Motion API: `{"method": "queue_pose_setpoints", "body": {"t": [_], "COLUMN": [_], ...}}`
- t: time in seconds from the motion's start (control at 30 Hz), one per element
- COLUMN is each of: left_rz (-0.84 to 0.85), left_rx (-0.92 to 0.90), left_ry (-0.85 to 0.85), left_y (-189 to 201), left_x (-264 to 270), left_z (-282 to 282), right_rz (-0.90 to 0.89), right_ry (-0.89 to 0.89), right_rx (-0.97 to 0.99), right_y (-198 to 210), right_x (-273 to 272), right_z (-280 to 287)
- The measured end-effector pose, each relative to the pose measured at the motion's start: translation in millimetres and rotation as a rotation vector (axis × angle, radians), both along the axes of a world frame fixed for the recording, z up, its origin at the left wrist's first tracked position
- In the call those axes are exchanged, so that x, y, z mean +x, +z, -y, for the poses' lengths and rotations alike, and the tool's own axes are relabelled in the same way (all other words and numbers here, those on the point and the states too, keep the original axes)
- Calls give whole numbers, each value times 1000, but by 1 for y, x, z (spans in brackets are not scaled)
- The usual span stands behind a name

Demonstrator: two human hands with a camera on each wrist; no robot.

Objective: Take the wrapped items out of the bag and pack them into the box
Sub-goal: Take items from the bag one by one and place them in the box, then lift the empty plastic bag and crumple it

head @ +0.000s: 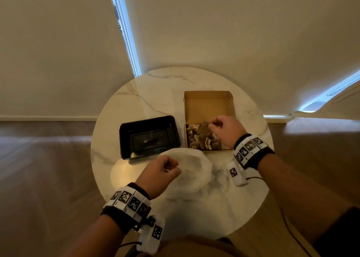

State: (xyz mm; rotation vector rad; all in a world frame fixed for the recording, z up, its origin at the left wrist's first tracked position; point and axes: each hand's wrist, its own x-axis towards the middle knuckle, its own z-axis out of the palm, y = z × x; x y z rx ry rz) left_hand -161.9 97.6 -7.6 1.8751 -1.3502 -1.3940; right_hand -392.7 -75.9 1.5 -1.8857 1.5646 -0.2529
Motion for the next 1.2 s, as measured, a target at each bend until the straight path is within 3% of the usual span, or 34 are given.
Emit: {"method": "queue_pose_setpoints", "body": {"t": [0.23,0.37,0.53,0.7,0.83,0.93,1.07,1.2], "left_rz": [52,57,81,169,348,347,238,245], "left_rx": [32,41,44,63,97,191,341,313], "left_ry": [94,113,117,128,228,250,238,144], "left_y": [-15,-15,-18,-23,-23,-31,-46,-48], "left_x": [13,15,16,18,24,30,32,32], "left_z": [-26,-32,-38,-36,-28,-27,-23,-14], "right_rz": [-506,-642,-724,-667,-481,-263,-189,-163], "right_ry": [290,384,355,257,159,122,119,70], "right_rx": [60,81,14,-22,-91,-104,156,305], "right_y": [-42,-62,-78,-70,-47,-30,-33,-46], "right_x": [7,11,12,7,-4,-4,6,17], "right_z": [55,56,51,37,11,-37,-102,-127]}}
